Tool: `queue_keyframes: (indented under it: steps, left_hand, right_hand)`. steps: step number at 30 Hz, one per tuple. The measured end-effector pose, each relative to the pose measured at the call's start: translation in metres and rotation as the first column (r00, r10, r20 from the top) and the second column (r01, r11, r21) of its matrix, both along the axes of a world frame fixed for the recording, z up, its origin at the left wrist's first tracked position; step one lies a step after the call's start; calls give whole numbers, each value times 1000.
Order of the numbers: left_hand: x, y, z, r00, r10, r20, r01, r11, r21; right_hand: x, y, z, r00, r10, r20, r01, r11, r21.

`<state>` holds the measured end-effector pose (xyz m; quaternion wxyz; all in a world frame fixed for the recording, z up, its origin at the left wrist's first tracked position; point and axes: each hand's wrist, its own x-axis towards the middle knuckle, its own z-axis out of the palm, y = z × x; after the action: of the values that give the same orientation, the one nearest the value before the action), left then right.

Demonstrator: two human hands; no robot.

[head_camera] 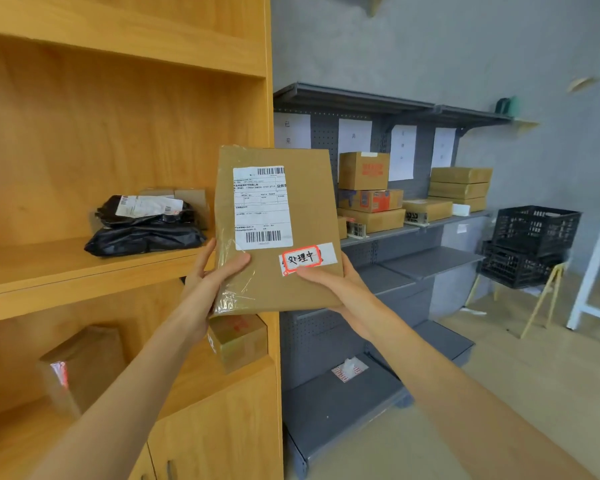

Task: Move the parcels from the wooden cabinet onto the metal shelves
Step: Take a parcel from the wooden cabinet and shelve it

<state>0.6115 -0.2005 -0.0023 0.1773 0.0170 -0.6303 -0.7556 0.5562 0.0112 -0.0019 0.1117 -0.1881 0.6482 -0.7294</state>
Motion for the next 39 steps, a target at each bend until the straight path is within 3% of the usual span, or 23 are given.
queue_keyframes:
  steps: [10,26,39]
  left_hand:
    - [-53,75,4,999,-46,0,46,999,-29]
    - [-205,288,10,998,-66,-12,66,998,-17]
    - [-383,404,-6,993,-100,59,101,995,-12]
  right_hand:
    - [-45,80,1,997,-63,-35,63,998,3]
    - [-192,291,19,990,-136,-41,136,991,-7]
    - [-352,408,2,977,-211,-29,212,977,23]
